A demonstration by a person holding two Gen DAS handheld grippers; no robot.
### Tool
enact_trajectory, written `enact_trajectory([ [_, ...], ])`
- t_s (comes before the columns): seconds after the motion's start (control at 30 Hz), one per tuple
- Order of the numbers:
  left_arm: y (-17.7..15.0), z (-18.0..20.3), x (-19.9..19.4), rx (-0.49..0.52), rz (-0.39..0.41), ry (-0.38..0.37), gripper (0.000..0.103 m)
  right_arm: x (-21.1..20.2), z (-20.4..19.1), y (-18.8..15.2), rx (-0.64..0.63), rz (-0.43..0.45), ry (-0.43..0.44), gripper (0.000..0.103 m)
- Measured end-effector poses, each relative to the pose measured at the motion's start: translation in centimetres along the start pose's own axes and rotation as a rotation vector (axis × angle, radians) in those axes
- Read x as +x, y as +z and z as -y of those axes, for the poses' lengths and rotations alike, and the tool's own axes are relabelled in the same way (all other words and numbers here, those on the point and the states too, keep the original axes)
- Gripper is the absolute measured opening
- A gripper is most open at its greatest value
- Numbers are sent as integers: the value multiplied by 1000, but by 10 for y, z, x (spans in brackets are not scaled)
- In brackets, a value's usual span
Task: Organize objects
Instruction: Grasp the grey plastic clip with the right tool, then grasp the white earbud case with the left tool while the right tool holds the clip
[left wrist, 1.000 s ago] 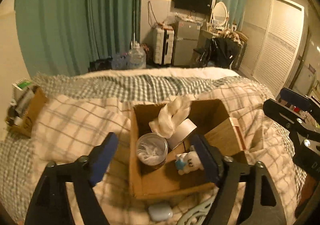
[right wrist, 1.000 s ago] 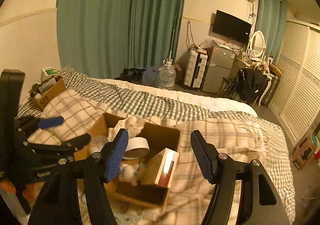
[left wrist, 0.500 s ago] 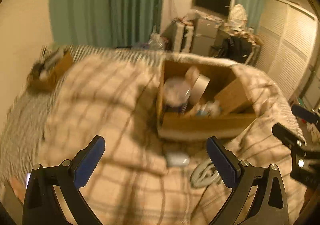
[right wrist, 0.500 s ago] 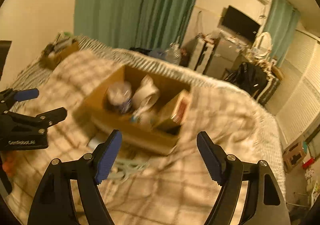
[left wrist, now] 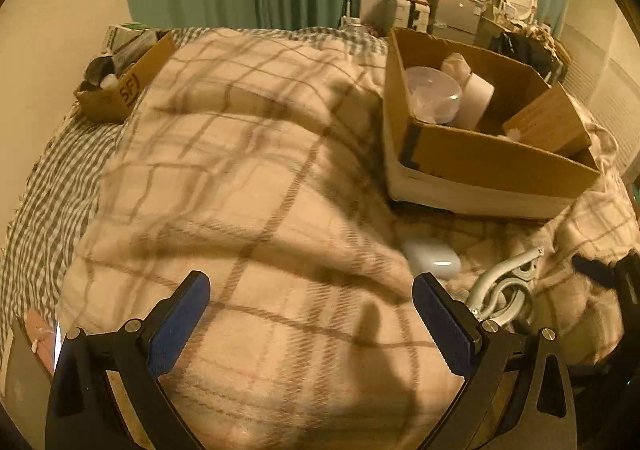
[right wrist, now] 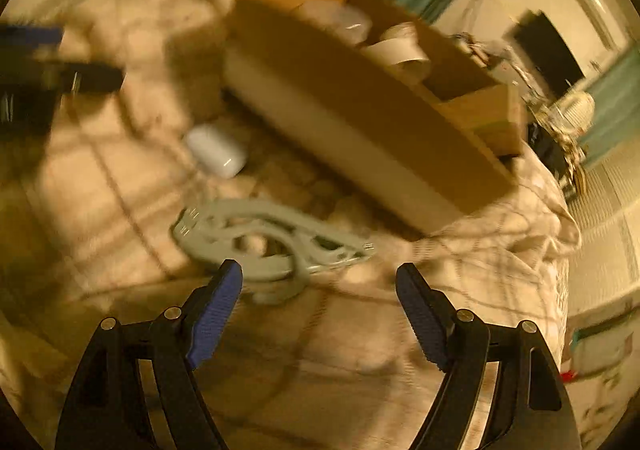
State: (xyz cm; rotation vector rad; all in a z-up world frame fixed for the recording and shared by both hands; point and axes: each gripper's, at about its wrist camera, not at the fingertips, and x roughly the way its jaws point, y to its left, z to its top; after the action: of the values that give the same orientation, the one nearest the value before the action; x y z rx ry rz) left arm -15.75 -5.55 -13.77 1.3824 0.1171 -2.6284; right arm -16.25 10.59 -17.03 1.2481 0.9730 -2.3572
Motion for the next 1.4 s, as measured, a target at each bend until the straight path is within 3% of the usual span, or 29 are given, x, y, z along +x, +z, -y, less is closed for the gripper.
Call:
enact_trajectory([
  [0.2,2,-14,-1,-13,5,44,103,27,-18,7,-69,-88,3,78],
  [0.37,2,-24,0,-45,0,55,103,36,-20,18,-74,-71,9,76],
  [0.47,2,-22,1,-34,-5,58,103,35,-7,23,-10,-44,39,40],
  [0.63,0,-15,0,-9,-2,44,103,21,12,19,70,14,61,25],
  [0.77,2,2,-1,46,-26,18,103,-7,40,10,170,107,152,12],
  [0.97,8,47,0,143,-35,-40,103,-36,74,3,286,191,256,12],
  [1.1,10,78,20,211,-84,-58,99,-49,82,3,337,221,258,12],
  [1.33,14,98,58,178,-134,-52,91,-35,101,-14,437,190,304,12],
  [1.37,14,101,61,180,-131,-54,88,-33,101,-16,443,186,306,12],
  [1.4,13,105,66,190,-136,-63,79,-32,100,-15,443,181,309,12],
])
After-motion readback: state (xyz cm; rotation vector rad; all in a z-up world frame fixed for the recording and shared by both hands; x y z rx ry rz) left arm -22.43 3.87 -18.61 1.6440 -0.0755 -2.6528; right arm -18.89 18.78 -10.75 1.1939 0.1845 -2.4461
